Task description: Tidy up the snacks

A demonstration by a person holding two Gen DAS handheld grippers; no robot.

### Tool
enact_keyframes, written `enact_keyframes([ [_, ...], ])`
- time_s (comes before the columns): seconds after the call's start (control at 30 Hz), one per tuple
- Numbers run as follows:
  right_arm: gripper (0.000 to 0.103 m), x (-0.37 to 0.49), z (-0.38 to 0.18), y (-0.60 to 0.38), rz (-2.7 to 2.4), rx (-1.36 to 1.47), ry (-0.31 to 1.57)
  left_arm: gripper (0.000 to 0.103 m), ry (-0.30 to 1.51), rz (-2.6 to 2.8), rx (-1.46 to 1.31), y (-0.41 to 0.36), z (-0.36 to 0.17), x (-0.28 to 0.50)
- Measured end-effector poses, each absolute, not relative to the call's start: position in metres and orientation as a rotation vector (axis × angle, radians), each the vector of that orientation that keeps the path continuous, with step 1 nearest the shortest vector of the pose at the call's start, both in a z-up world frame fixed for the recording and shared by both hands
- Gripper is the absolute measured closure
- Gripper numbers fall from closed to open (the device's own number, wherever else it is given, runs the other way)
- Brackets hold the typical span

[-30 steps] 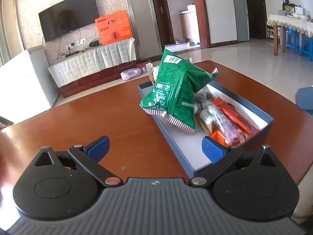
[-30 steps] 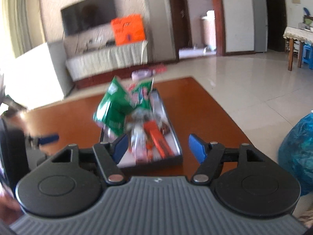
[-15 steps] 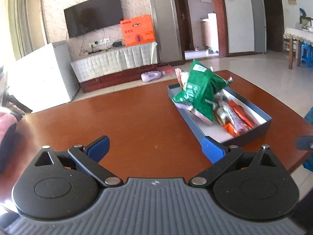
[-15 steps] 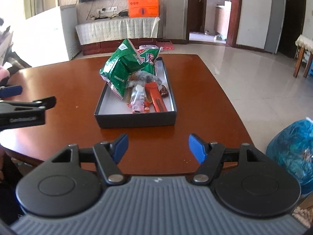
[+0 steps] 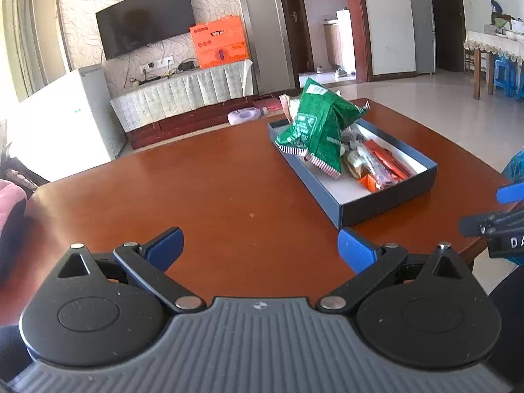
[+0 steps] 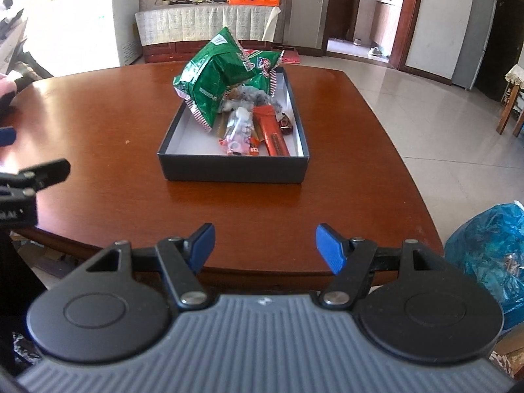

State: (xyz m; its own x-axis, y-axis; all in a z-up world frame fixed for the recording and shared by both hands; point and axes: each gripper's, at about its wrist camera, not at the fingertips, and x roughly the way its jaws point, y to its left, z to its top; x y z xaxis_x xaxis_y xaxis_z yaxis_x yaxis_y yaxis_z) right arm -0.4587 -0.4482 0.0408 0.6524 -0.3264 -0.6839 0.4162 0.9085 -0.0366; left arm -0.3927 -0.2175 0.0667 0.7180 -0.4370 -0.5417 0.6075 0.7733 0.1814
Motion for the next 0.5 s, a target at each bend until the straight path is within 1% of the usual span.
enact_keyframes([
  [0.5, 0.033, -0.4530, 0.0359, -0.4484, -0.444, 0.112, 0.776, 0.001, 0.515, -0.583, 0.357, -0.2189, 0.0652, -0.3849],
])
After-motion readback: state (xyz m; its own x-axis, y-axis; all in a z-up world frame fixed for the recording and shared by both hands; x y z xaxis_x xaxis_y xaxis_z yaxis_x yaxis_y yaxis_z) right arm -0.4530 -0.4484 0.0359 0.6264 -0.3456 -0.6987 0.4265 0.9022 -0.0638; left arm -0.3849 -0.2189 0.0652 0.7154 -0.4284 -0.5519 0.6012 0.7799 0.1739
